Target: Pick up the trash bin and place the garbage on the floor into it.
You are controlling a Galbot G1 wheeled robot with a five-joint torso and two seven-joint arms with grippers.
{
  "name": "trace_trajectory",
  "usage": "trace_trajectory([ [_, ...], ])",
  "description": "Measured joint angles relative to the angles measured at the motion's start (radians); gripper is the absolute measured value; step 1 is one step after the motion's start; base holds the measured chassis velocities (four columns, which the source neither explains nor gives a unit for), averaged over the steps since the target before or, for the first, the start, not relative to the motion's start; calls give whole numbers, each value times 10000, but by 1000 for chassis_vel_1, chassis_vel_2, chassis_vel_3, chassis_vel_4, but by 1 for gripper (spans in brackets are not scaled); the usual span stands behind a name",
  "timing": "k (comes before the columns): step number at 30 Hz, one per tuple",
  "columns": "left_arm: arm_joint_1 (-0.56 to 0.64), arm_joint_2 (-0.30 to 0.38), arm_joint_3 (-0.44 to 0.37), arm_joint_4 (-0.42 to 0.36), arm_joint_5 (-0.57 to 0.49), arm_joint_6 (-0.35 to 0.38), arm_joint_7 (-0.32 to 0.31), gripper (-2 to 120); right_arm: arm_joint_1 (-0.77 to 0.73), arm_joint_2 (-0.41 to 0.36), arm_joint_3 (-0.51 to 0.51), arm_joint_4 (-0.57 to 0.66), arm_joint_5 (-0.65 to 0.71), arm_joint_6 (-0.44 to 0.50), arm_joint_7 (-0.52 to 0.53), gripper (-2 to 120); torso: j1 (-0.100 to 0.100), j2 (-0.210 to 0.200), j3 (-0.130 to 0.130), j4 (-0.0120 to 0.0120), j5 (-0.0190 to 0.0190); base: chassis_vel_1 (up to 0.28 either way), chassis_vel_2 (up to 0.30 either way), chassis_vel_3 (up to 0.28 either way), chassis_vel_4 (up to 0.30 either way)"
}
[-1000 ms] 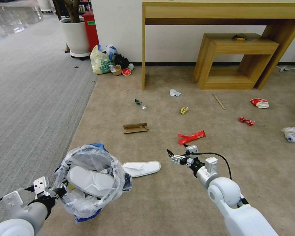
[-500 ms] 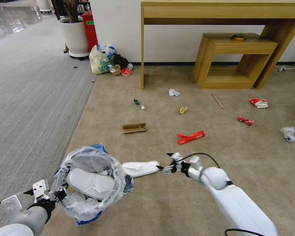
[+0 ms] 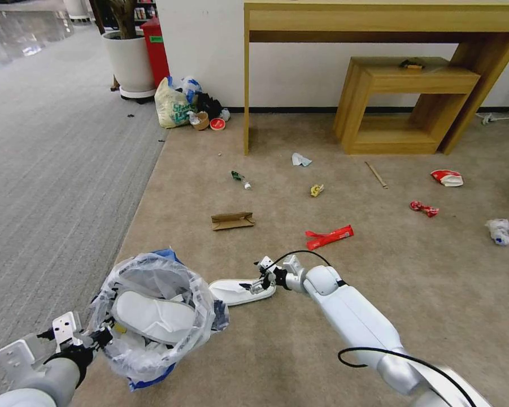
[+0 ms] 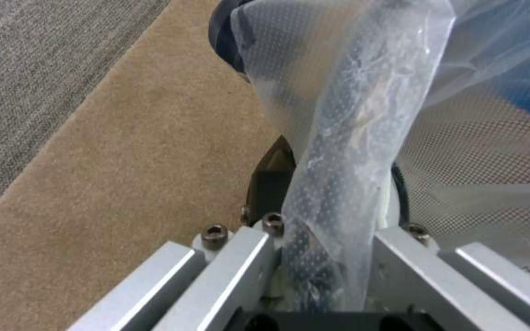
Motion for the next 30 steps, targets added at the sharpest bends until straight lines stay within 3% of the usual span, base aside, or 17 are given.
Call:
trace_trajectory([
  [8, -70, -84, 22, 76, 24, 0, -18, 0, 41, 34, -308, -480, -450, 321, -328, 100, 0, 0, 0, -3, 1, 0, 0, 0, 0],
  [13, -122, -121, 81, 94, 83, 0, -23, 0, 178, 416, -70, -1200, -1032, 668, -305, 94, -1, 0, 0, 0, 2, 0, 0, 0, 0],
  [21, -119, -124, 79, 108, 98, 0, -23, 0, 389, 823, 334, -2046, -1457, 1002, -204, 71, 0, 0, 0, 1, 2, 0, 0, 0, 0],
  [27, -158, -104, 104, 167, 112, 0, -9, 0, 402, 1106, 558, -2387, -1741, 1022, -137, 41, -1, 0, -1, 0, 2, 0, 0, 0, 0],
  [30, -165, -88, 106, 172, 114, 0, -8, 0, 464, 1227, 736, -2576, -1953, 1090, -130, 34, -1, 0, -1, 0, 2, 0, 0, 0, 0],
])
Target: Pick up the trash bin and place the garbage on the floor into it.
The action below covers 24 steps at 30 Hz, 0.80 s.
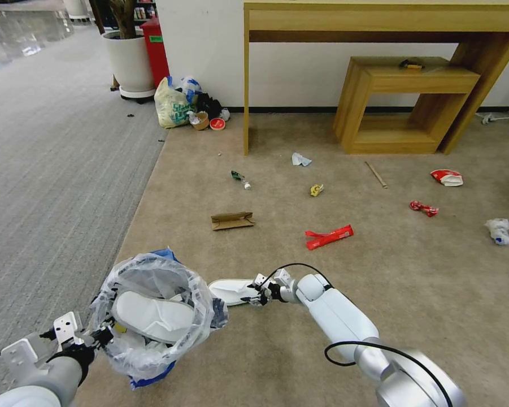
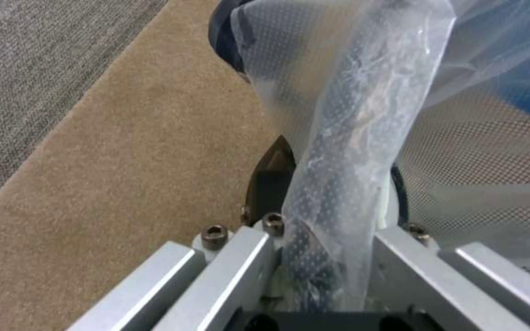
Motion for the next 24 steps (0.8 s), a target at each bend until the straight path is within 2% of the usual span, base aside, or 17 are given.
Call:
trace_trajectory([
  [5, 0, 33, -13, 33, 1, 0, 47, 0, 46, 145, 185, -191, -153, -14, 112, 14, 0, 0, 0, 0, 0, 0, 0, 0, 0],
  [9, -1, 36, -14, 37, 0, 0, 55, 0, 38, 171, 225, -200, -171, -27, 185, 6, 0, 0, 0, 1, 0, 0, 0, 0, 0],
  [10, 1, 37, -16, 42, 0, 0, 59, 0, 5, 183, 254, -188, -177, -28, 253, 0, 0, 1, 0, 1, 0, 0, 0, 0, 0],
  [17, 31, 93, -54, 49, -14, 0, 83, 0, -215, 99, 433, 326, -155, 62, 431, 0, 0, 0, 0, 1, 1, 0, 0, 0, 0],
  [24, 14, 220, -78, 56, -44, 0, 108, 0, -652, -186, 791, 1591, -78, 191, 890, 0, 0, 0, 1, 0, 1, 0, 0, 0, 0],
])
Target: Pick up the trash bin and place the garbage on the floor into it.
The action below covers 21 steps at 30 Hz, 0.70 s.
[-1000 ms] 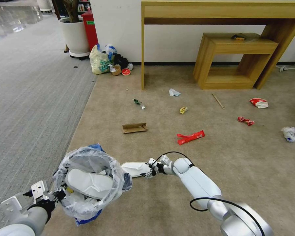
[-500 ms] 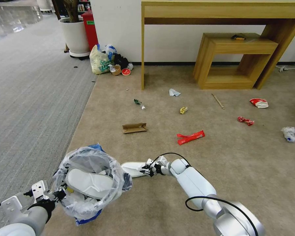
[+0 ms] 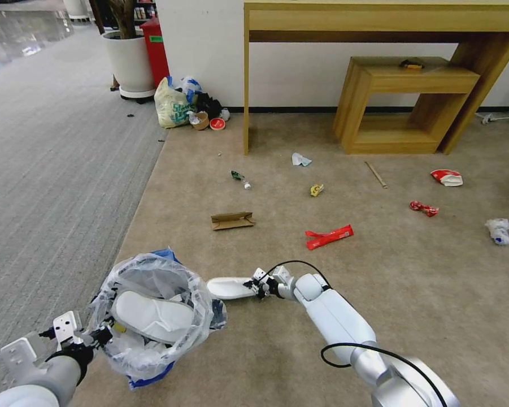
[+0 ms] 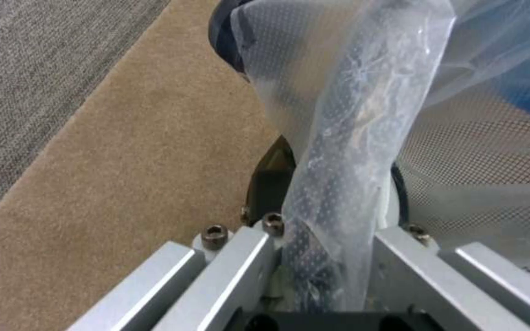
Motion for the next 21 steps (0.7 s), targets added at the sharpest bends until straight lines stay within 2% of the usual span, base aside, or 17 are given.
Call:
trace_trajectory([
  [6, -63, 69, 65, 34, 0, 0, 12, 0, -326, -380, 156, 1194, 655, -93, 229, 0, 0, 0, 0, -1, 1, 0, 0, 0, 0],
  [8, -138, 117, 125, 82, 34, 0, 15, 0, -534, -664, 262, 2169, 1241, -323, 408, 0, -1, 0, -2, -1, -1, 0, 0, 0, 0],
  [11, -198, 147, 173, 124, 98, 0, 12, 0, -664, -837, 325, 2843, 1669, -596, 543, 0, 0, 0, 0, -2, 3, 0, 0, 0, 0],
  [12, -285, 156, 258, 159, 171, 0, -14, 0, -771, -1018, 403, 3749, 2239, -958, 756, 0, 0, 1, -1, -2, 0, 0, 0, 0, 0],
  [14, -320, 156, 292, 167, 210, 0, -19, 0, -807, -1090, 412, 4108, 2508, -1109, 871, 0, 0, 0, -2, 0, -2, 0, 0, 0, 0],
  [16, -394, 203, 394, 190, 300, 0, -59, 0, -891, -1245, 414, 5338, 3452, -1591, 1242, 0, 0, 0, -1, 0, 2, 0, 0, 0, 0],
  [18, -409, 218, 420, 197, 309, 0, -65, 0, -895, -1272, 412, 5616, 3685, -1676, 1330, 0, 0, 1, -1, 0, 1, 0, 0, 0, 0],
  [21, -495, 304, 575, 248, 387, 0, -107, 0, -868, -1351, 137, 7045, 5089, -2174, 1981, 0, -1, 0, -2, 0, 1, 0, 0, 0, 0],
])
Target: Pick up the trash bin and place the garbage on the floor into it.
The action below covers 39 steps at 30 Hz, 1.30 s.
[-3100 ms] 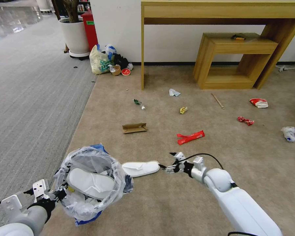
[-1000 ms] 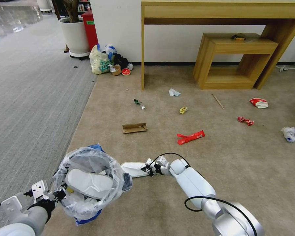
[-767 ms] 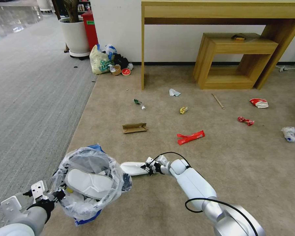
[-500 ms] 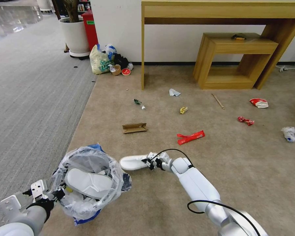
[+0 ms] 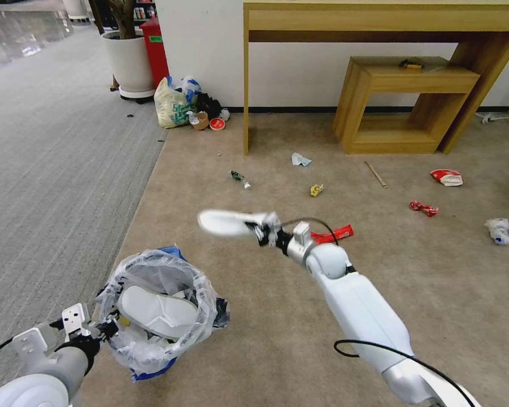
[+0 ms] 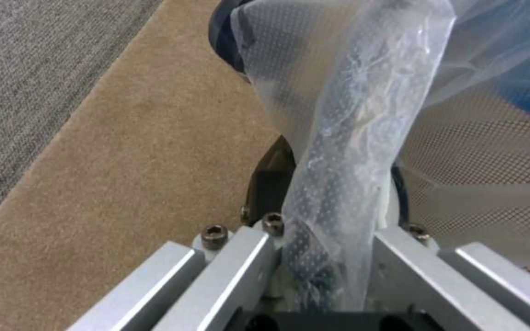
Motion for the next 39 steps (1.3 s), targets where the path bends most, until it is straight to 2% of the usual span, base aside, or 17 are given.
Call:
trace_trajectory([
  [5, -48, 57, 98, 24, 70, 0, -8, 0, 122, 6, -392, 777, 752, -290, 437, 0, 1, 0, 0, 1, -1, 0, 0, 0, 0],
  [7, -77, 143, 150, 40, 88, 0, -15, 0, 239, 59, -972, 1499, 1297, -517, 801, 0, 0, 1, 0, 1, -2, 0, 0, 0, 0],
  [12, -113, 236, 170, 105, 99, 0, -28, 0, 286, 210, -1757, 2229, 1802, -737, 1313, 0, 0, 0, 1, 1, -3, 0, 0, 0, 0],
  [15, -139, 290, 222, 182, 156, 0, -29, 0, 289, 380, -2686, 3054, 2486, -1070, 1911, 0, 0, 0, 0, 2, -3, 0, 0, 0, 0],
  [23, -299, 333, 262, 361, 209, 0, -26, 0, 25, 336, -3906, 4036, 3256, -1328, 2589, 0, 0, 0, 0, 0, -3, 0, 0, 0, 0],
  [34, -577, 309, 256, 502, 62, 0, -90, 0, -768, 507, -4910, 4275, 3347, -1288, 2697, 0, 0, 0, 1, 1, -2, 0, 0, 0, 0],
  [39, -605, 304, 240, 523, -9, 0, -120, 0, -1130, 565, -5021, 4275, 3333, -1232, 2764, 0, 0, 0, 1, 0, -2, 0, 0, 0, 0],
])
